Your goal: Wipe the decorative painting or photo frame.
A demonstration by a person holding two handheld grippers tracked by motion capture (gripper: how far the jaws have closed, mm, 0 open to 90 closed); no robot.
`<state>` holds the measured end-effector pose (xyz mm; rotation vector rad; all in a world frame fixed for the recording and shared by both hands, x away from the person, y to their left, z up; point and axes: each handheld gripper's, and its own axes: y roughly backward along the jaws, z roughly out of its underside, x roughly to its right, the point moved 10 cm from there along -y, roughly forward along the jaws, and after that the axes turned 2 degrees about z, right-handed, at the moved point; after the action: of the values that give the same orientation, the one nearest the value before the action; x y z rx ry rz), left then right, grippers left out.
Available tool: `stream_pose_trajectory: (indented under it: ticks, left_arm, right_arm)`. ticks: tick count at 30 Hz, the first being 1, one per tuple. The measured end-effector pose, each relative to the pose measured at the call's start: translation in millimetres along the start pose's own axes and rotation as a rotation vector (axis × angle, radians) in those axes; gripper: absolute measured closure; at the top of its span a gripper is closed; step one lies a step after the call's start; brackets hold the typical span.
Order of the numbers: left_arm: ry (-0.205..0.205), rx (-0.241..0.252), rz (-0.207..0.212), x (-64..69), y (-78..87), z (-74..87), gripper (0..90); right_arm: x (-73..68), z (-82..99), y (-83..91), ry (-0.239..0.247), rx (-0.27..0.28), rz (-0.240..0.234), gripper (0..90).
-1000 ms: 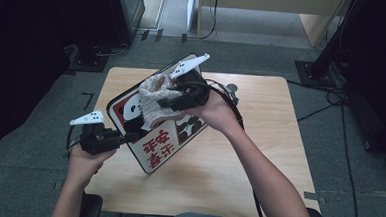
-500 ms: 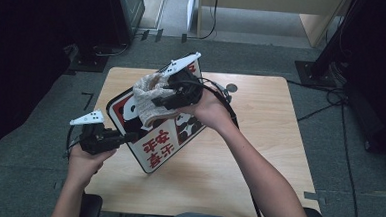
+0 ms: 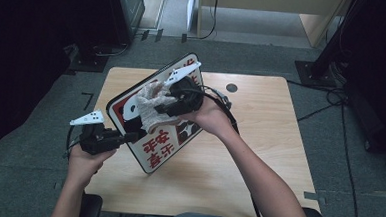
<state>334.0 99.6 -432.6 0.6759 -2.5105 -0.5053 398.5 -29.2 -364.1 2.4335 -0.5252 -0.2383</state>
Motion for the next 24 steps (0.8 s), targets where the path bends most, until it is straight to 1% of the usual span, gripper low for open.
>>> stream_pose_trajectory:
  ticks: [9,17,24]
  left_arm:
    - [0.002,-0.001,0.007,0.5,0.0,0.2,75.4]
    - [0.002,-0.001,0.008,0.5,0.0,0.2,75.4]
    - [0.001,-0.001,0.007,0.6,0.0,0.2,75.3]
  right_arm:
    - [-1.2,9.6,-4.9,0.0,-0.001,-0.011,56.0]
    - [-2.2,18.7,-8.4,-0.014,-0.004,-0.021,56.0]
    - [-2.2,23.8,-10.8,-0.02,0.005,-0.03,55.9]
